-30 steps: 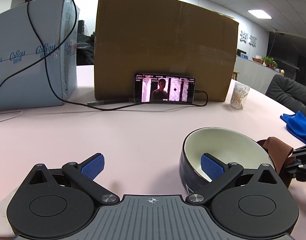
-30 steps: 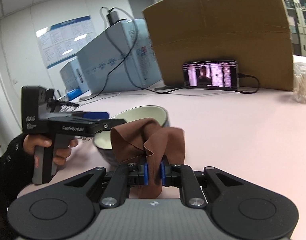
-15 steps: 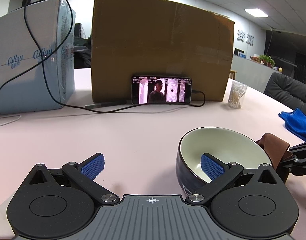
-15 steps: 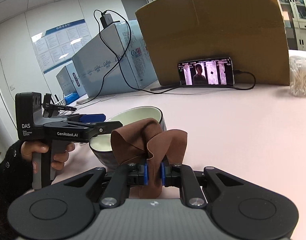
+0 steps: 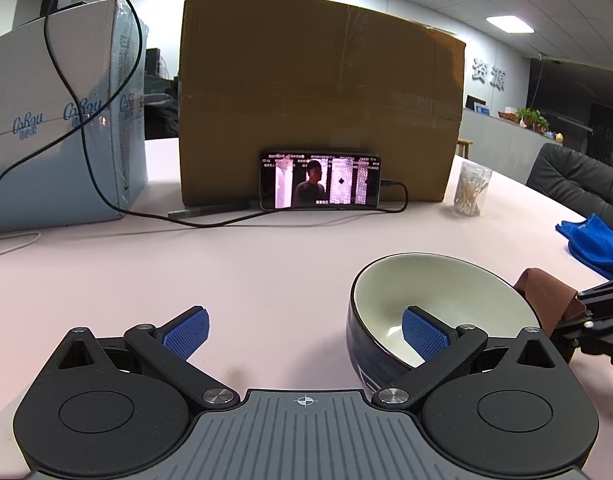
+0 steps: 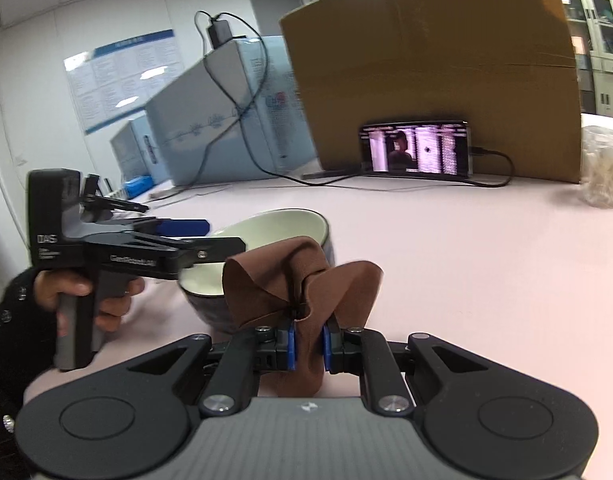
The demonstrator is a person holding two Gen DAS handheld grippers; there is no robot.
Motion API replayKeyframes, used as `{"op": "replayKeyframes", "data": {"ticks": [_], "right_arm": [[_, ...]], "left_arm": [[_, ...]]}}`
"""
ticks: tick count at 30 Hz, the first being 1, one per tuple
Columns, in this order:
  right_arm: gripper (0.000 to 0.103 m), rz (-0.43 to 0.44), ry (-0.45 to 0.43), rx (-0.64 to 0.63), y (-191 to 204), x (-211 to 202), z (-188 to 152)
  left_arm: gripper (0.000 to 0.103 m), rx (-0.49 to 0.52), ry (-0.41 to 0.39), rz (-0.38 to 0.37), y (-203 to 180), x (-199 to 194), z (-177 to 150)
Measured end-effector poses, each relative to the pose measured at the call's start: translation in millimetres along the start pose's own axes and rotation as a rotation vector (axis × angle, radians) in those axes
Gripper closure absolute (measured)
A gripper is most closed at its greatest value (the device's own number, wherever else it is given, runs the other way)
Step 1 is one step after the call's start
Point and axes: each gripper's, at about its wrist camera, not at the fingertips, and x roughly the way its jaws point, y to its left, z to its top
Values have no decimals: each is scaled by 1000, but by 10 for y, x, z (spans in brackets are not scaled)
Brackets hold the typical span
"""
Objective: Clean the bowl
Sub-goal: 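Bring the brown cloth in the right gripper against the bowl's outer wall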
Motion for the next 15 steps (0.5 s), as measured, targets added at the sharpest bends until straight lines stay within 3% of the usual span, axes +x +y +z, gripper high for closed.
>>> {"op": "replayKeyframes", "data": {"ticks": [7,15], "right_arm": [[87,64,11,-107,162,-4,-26],[87,13,12,-41,56,-2,-11]], "left_arm": [[0,3,0,-2,-7,-1,-1],[0,12,-3,-4,-26,-8,-5]]}}
